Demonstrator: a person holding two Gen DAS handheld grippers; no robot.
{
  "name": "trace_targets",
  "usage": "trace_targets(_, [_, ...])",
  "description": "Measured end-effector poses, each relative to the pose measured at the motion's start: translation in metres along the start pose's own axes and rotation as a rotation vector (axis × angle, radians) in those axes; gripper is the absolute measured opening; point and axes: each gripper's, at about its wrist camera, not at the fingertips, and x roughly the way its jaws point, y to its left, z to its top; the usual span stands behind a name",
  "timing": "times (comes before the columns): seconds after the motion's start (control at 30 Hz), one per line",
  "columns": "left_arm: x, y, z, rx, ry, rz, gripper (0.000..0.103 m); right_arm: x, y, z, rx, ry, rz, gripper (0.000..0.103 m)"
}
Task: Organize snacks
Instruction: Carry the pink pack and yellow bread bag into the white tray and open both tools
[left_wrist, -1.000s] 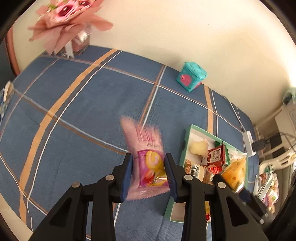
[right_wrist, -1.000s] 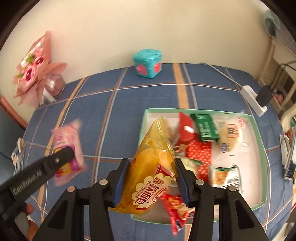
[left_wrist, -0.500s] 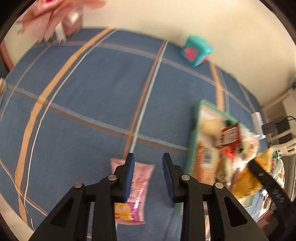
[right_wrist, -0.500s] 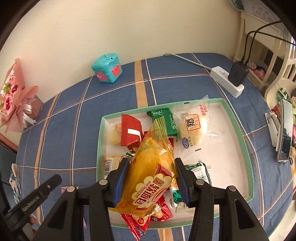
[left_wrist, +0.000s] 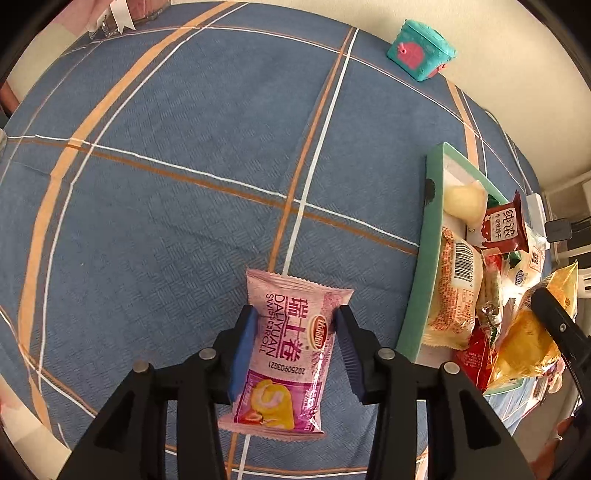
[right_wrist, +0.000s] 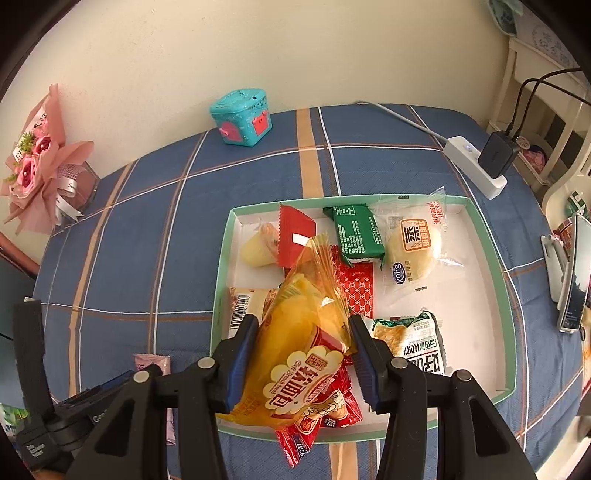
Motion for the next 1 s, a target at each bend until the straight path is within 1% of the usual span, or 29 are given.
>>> trace_targets(0.03, [0.001,0.000,-0.001,0.007,-0.001,0.008,0.045,0.001,0.000,0.000,0.000,0.001,0.000,0.052])
trace_targets(0.07, [0.002,-0.002,-0.002,0.021,-0.007,0.017,0.041,0.002,-0.001,0.000,0.003,0.004,0.001,0.052])
trace_targets(0.1, [0.002,-0.004,-0.001,0.028,-0.010,0.017,0.040,0.002,-0.001,0.001,0.005,0.005,0.002,0.052])
trace_targets(0.17, [0.001,-0.006,-0.002,0.039,-0.022,0.027,0.034,0.003,-0.003,0.001,0.010,0.006,0.005,0.052])
trace_targets(0.37, [-0.005,-0.005,0.004,0.024,-0.043,-0.003,0.031,0.001,-0.008,0.006,0.030,-0.009,0.027,0.052])
trace_targets(0.53, [-0.025,-0.019,0.014,0.037,-0.112,-0.062,0.031,0.002,-0.019,0.012,0.057,-0.025,0.038,0.052])
trace_targets(0.67, [-0.040,-0.044,0.025,0.114,-0.216,-0.102,0.031,0.010,-0.034,0.018,0.102,-0.029,0.041,0.052])
trace_targets(0.77, [-0.045,-0.066,0.031,0.164,-0.263,-0.143,0.031,0.017,-0.046,0.022,0.132,-0.029,0.029,0.052])
trace_targets(0.87, [-0.046,-0.090,0.037,0.223,-0.284,-0.186,0.031,0.024,-0.057,0.026,0.153,-0.025,-0.002,0.052])
trace_targets(0.93, [-0.040,-0.111,0.043,0.265,-0.288,-0.190,0.031,0.026,-0.065,0.027,0.163,-0.025,-0.031,0.052])
trace_targets(1.0, [-0.035,-0.124,0.046,0.301,-0.293,-0.183,0.031,0.028,-0.072,0.028,0.175,-0.029,-0.036,0.052])
